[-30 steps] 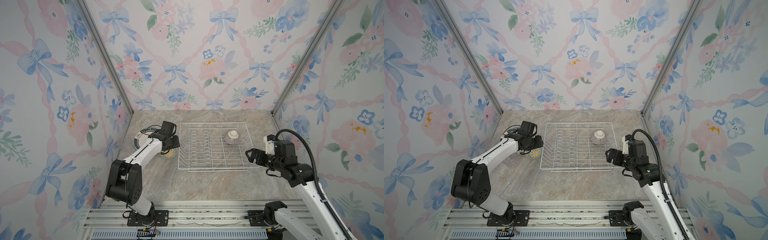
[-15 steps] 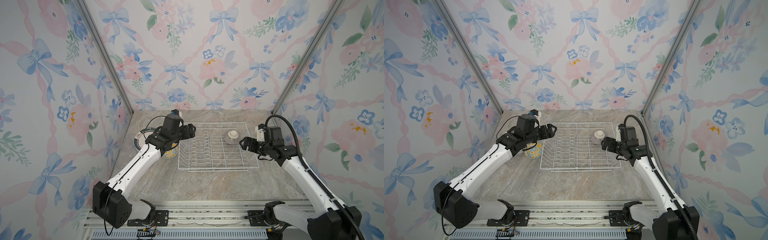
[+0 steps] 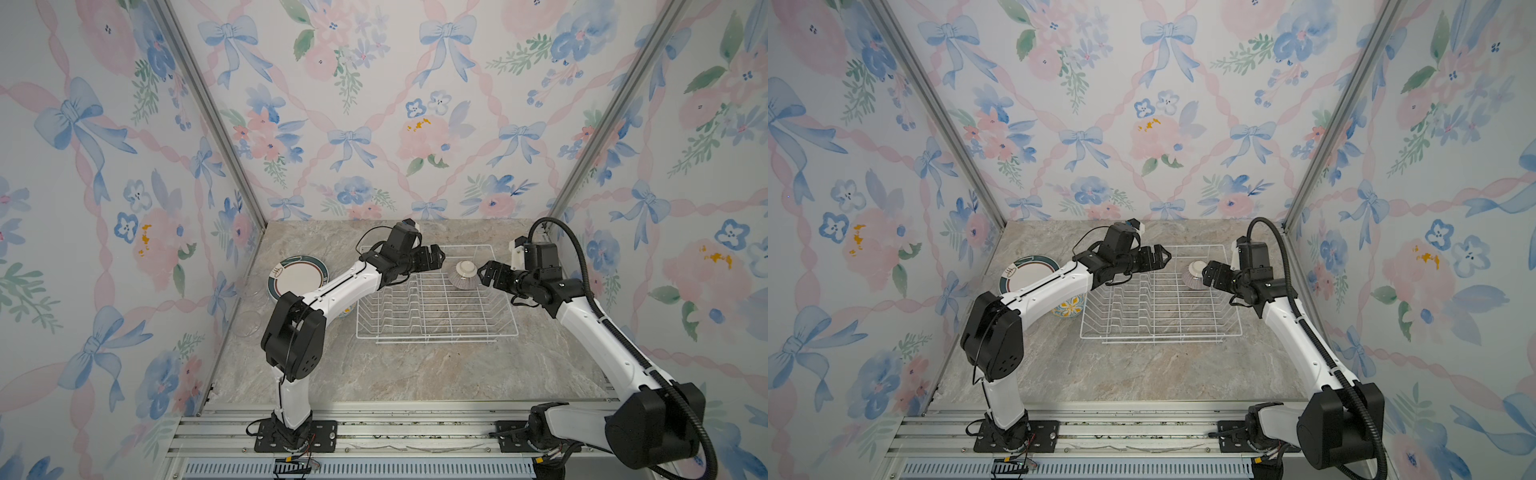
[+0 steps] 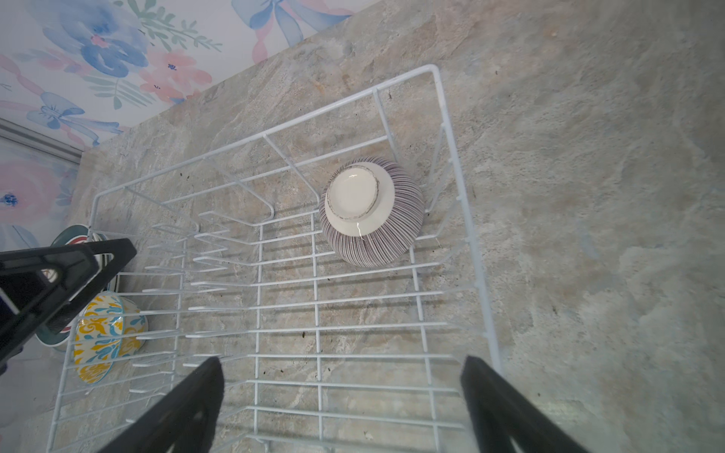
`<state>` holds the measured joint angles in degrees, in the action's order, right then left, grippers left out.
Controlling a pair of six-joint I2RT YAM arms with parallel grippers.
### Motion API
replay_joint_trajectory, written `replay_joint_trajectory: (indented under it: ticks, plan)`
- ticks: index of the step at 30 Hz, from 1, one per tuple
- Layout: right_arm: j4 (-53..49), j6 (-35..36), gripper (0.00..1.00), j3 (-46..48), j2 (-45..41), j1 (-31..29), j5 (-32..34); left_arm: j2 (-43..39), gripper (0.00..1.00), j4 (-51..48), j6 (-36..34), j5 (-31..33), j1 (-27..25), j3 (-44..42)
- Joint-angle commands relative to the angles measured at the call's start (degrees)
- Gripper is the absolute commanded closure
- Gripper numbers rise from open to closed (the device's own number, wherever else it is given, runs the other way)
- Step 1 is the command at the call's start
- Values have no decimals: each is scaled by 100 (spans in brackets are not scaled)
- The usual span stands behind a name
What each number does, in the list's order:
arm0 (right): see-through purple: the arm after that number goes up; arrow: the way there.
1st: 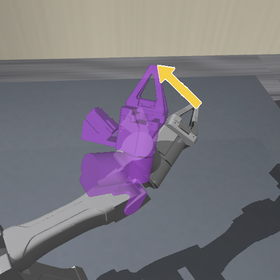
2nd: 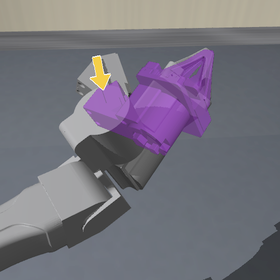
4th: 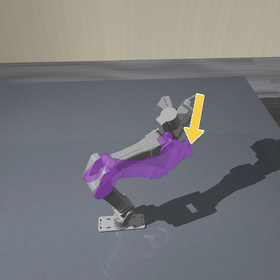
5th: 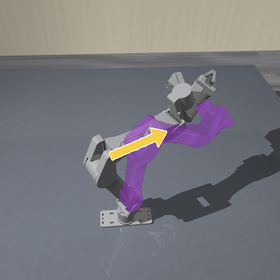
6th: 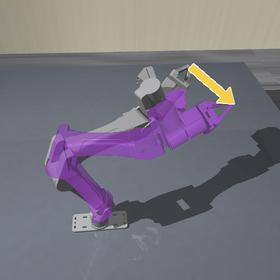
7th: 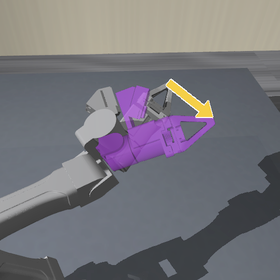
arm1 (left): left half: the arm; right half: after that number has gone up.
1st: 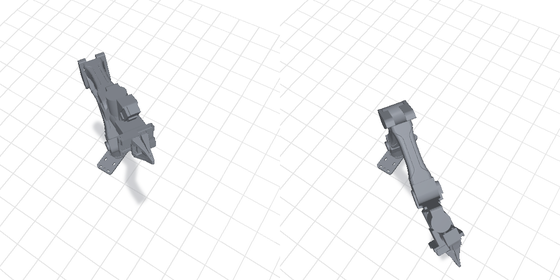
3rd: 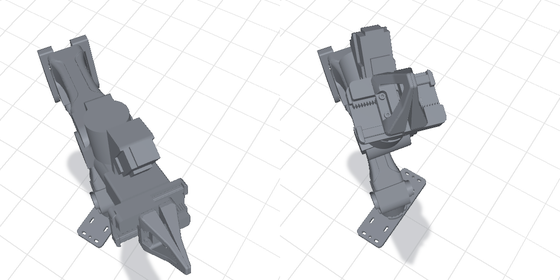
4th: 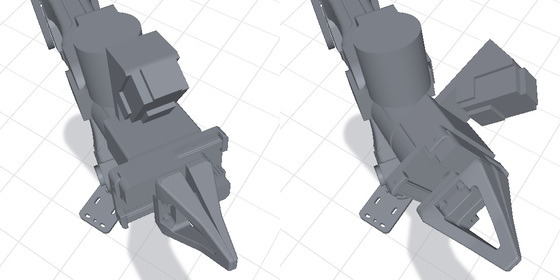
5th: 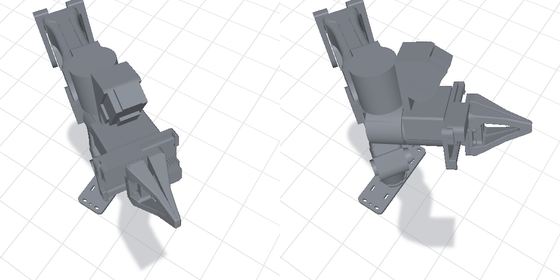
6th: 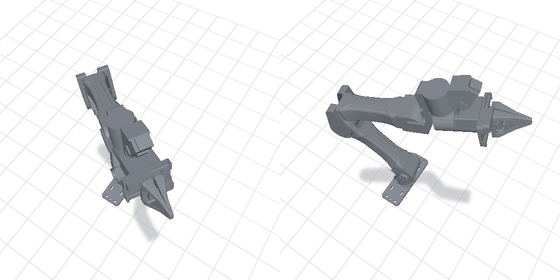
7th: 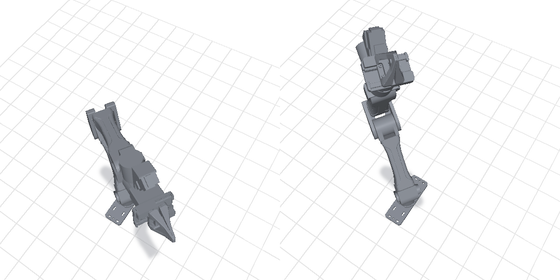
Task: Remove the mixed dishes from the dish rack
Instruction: 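Move the left gripper toward the striped bowl while the right gripper reaches it too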
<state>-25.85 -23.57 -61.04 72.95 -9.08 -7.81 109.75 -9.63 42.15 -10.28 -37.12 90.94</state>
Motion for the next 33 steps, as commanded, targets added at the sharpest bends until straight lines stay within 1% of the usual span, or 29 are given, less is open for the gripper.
replay_joint_trajectory:
  ticks: [1, 4, 8, 12, 17, 27, 33]
  plan:
    - [235, 0, 3, 24, 152, 161, 123, 458, 2, 316, 233, -425, -62, 512]
    - [294, 5, 3, 15, 254, 256, 61, 950, 2, 313, 392, -581, -84, 893]
    - [345, -31, 3, 45, 266, 314, 9, 1393, 2, 449, 572, -691, -87, 1191]
    - [353, -64, 3, 103, 140, 310, -105, 1825, 2, 572, 696, -1022, -93, 1559]
    - [154, -53, 3, 174, -147, 310, -37, 2350, 2, 582, 882, -1347, -111, 1954]
    - [-335, 35, 3, 291, -801, 332, 268, 2925, 2, 582, 1037, -1371, -127, 2301]
    - [-523, 116, 3, 294, -956, 372, 350, 3137, 2, 570, 1184, -1380, -159, 2442]
